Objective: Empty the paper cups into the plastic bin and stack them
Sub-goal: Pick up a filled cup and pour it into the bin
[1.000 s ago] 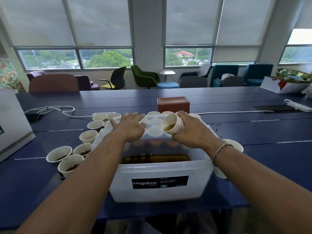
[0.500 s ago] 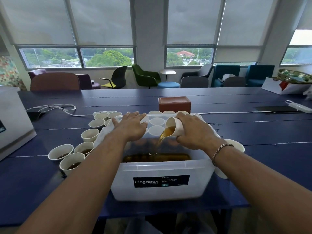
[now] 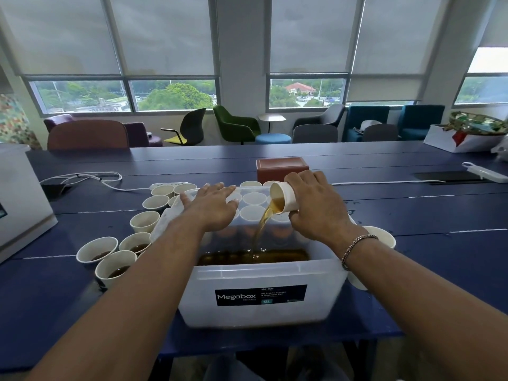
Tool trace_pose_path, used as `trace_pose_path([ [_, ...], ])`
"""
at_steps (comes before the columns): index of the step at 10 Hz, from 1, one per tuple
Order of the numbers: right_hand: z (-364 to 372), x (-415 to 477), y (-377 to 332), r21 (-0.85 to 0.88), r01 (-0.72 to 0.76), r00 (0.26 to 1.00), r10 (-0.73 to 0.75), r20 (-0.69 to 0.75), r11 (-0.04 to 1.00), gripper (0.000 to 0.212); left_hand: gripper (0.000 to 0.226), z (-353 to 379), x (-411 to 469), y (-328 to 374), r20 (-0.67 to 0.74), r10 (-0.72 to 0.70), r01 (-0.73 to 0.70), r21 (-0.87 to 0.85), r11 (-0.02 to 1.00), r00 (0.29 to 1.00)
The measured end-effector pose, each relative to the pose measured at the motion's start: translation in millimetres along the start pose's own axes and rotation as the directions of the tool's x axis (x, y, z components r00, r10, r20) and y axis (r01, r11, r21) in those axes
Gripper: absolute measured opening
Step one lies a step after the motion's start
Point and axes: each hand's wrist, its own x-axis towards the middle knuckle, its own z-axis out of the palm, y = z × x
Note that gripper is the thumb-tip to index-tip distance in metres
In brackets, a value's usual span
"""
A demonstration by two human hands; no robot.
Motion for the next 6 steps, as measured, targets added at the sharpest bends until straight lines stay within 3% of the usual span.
trace_pose_path([
  [6, -0.4, 4.6, -5.3, -0.122, 0.081, 0.975, -0.104, -0.198, 0.989, 0.083, 0.052, -1.1, -0.1, 0.1, 0.015, -0.001, 0.001, -0.006, 1.0, 1.0],
])
